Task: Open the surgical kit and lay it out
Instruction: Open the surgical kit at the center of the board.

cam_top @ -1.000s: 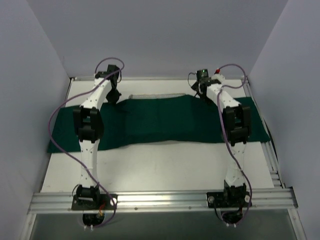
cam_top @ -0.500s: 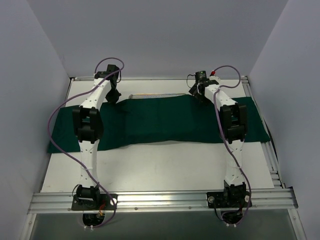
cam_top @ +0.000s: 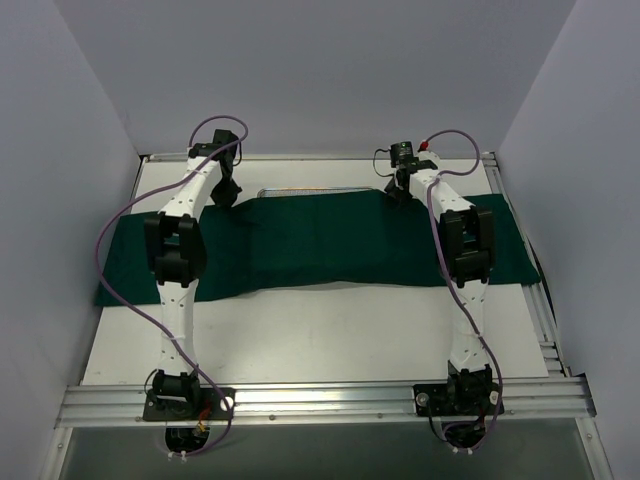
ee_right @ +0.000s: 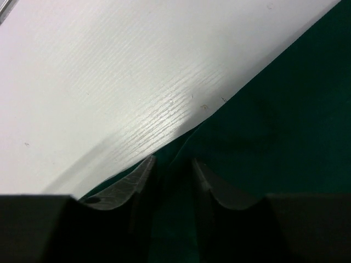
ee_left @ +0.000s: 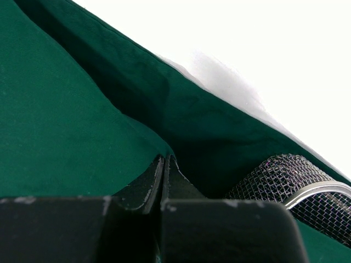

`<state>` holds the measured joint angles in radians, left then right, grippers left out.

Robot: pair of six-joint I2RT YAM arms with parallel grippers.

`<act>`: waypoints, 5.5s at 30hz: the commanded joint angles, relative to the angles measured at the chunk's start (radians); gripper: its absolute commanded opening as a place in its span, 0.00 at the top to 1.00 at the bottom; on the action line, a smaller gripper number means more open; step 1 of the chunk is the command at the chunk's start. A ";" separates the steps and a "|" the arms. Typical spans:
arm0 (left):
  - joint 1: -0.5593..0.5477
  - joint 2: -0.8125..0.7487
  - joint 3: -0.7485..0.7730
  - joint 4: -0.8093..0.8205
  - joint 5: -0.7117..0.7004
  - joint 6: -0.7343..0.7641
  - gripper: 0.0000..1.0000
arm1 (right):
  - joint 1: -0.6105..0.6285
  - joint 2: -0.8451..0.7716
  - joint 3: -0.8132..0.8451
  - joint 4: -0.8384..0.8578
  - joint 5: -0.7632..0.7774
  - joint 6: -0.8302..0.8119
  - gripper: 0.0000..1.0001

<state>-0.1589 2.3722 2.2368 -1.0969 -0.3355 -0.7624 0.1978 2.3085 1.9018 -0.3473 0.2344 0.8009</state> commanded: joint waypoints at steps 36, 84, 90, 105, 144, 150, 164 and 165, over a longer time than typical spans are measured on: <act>0.027 -0.369 -0.264 0.109 -0.172 0.136 0.98 | -0.023 -0.328 -0.171 -0.030 0.138 -0.132 1.00; -0.037 -1.921 -1.083 -0.560 0.408 -0.098 0.52 | -0.008 -1.907 -0.799 -0.829 -0.267 -0.097 0.66; -0.037 -1.865 -1.056 -0.551 0.345 -0.081 0.08 | -0.008 -1.781 -0.848 -0.756 -0.150 -0.180 0.46; -0.025 -1.221 -1.160 0.098 0.118 0.115 0.08 | -0.020 -1.229 -1.006 -0.265 0.080 -0.088 0.42; 0.122 -0.568 -0.997 0.410 0.176 0.252 0.14 | -0.138 -0.577 -0.889 -0.075 0.309 0.037 0.74; 0.122 -0.553 -0.985 0.408 0.194 0.252 0.15 | -0.143 -0.577 -0.894 -0.070 0.316 0.027 0.86; 0.134 -0.561 -0.979 0.391 0.194 0.249 0.18 | -0.461 -0.822 -0.897 -0.261 0.399 0.021 1.00; 0.137 -0.561 -0.979 0.388 0.193 0.247 0.18 | -0.503 -0.845 -0.900 -0.275 0.393 0.026 1.00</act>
<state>-0.0368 1.8179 1.2179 -0.7147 -0.1471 -0.5156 -0.1989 1.5826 1.0149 -0.4896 0.5468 0.8112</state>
